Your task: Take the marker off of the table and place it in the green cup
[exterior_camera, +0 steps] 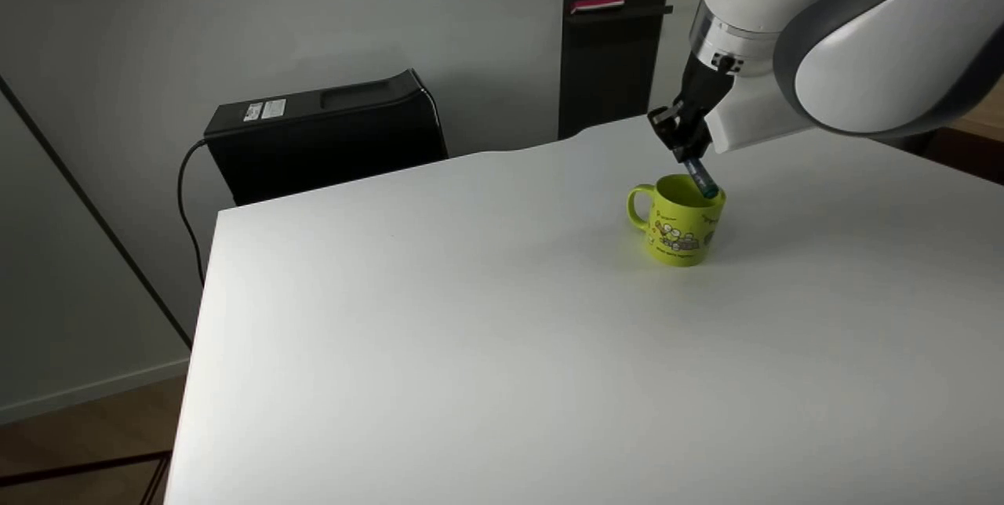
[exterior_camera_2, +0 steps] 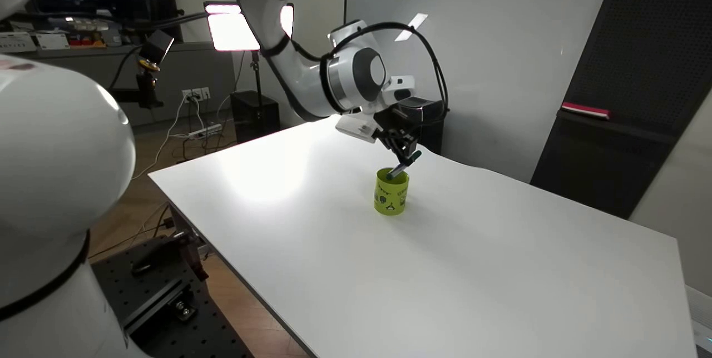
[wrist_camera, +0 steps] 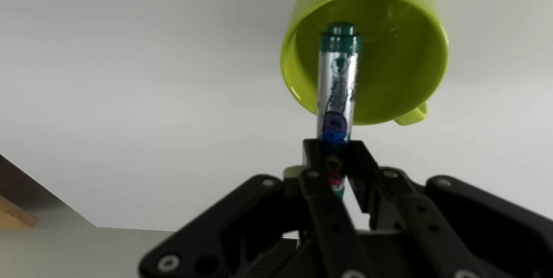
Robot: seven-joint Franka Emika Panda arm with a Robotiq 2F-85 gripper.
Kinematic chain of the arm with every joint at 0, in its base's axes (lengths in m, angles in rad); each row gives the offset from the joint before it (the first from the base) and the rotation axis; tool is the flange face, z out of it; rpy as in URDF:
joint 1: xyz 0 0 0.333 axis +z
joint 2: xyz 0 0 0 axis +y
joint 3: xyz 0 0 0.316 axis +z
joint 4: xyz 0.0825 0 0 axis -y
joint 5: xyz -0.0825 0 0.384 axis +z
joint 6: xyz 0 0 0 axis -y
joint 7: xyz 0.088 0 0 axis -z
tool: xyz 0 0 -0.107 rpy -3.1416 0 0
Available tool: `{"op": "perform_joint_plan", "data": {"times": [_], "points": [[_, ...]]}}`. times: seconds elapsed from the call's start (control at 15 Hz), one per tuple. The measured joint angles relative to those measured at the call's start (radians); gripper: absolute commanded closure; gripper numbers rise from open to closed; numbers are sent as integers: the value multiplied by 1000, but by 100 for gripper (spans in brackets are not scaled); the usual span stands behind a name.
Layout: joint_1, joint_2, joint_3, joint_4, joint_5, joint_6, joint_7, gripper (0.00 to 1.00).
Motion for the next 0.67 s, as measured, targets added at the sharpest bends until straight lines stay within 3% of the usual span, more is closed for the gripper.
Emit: {"op": "perform_joint_plan", "data": {"times": [0.33,0.67], "points": [[13,1,-12,-16,13,15,1,95],[69,19,-67,-46,67,75,1,95]]}}
